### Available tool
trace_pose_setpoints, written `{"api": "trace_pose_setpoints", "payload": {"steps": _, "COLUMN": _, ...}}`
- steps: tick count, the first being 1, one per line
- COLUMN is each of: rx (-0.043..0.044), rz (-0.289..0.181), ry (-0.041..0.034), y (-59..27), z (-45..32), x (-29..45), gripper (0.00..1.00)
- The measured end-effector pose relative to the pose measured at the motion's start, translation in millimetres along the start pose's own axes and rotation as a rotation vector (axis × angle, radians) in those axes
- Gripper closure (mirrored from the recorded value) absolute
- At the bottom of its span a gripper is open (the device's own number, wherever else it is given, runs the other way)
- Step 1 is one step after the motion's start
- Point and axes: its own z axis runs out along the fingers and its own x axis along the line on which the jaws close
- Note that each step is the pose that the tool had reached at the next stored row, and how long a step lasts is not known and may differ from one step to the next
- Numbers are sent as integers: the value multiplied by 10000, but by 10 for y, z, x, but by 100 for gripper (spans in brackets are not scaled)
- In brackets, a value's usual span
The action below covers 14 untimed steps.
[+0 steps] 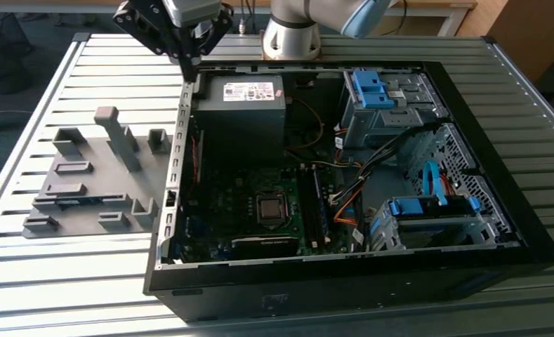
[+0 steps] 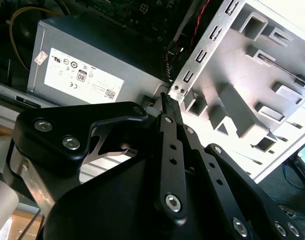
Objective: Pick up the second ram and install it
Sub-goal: 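Reach for the second ram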
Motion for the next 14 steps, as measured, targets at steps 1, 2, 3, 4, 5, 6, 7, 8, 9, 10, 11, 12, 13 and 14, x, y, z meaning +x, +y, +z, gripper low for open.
{"api": "trace_pose_setpoints", "payload": {"steps": 1, "rx": -1, "rz": -1, "ry": -1, "y": -3, "z": 0, "x": 4, "gripper": 89}}
{"api": "trace_pose_setpoints", "payload": {"steps": 2, "rx": -1, "rz": -1, "ry": 0, "y": -7, "z": 0, "x": 10, "gripper": 89}}
{"api": "trace_pose_setpoints", "payload": {"steps": 3, "rx": -1, "rz": 0, "ry": -1, "y": -12, "z": 0, "x": 17, "gripper": 89}}
{"api": "trace_pose_setpoints", "payload": {"steps": 4, "rx": 0, "rz": -1, "ry": 0, "y": -17, "z": -1, "x": 22, "gripper": 89}}
{"api": "trace_pose_setpoints", "payload": {"steps": 5, "rx": -1, "rz": -1, "ry": 0, "y": -23, "z": -1, "x": 28, "gripper": 89}}
{"api": "trace_pose_setpoints", "payload": {"steps": 6, "rx": -1, "rz": 0, "ry": -1, "y": -29, "z": -1, "x": 34, "gripper": 89}}
{"api": "trace_pose_setpoints", "payload": {"steps": 7, "rx": 0, "rz": 0, "ry": 0, "y": -36, "z": -2, "x": 40, "gripper": 89}}
{"api": "trace_pose_setpoints", "payload": {"steps": 8, "rx": 0, "rz": 0, "ry": 0, "y": -42, "z": -2, "x": 46, "gripper": 89}}
{"api": "trace_pose_setpoints", "payload": {"steps": 9, "rx": -2, "rz": 0, "ry": -1, "y": -48, "z": -3, "x": 53, "gripper": 89}}
{"api": "trace_pose_setpoints", "payload": {"steps": 10, "rx": 0, "rz": 0, "ry": 0, "y": -57, "z": -4, "x": 60, "gripper": 89}}
{"api": "trace_pose_setpoints", "payload": {"steps": 11, "rx": -1, "rz": 0, "ry": -1, "y": -64, "z": -4, "x": 66, "gripper": 89}}
{"api": "trace_pose_setpoints", "payload": {"steps": 12, "rx": -1, "rz": 0, "ry": -1, "y": -71, "z": -4, "x": 71, "gripper": 89}}
{"api": "trace_pose_setpoints", "payload": {"steps": 13, "rx": -1, "rz": 0, "ry": 0, "y": -78, "z": -5, "x": 78, "gripper": 89}}
{"api": "trace_pose_setpoints", "payload": {"steps": 14, "rx": -1, "rz": 0, "ry": 0, "y": -84, "z": -5, "x": 84, "gripper": 89}}
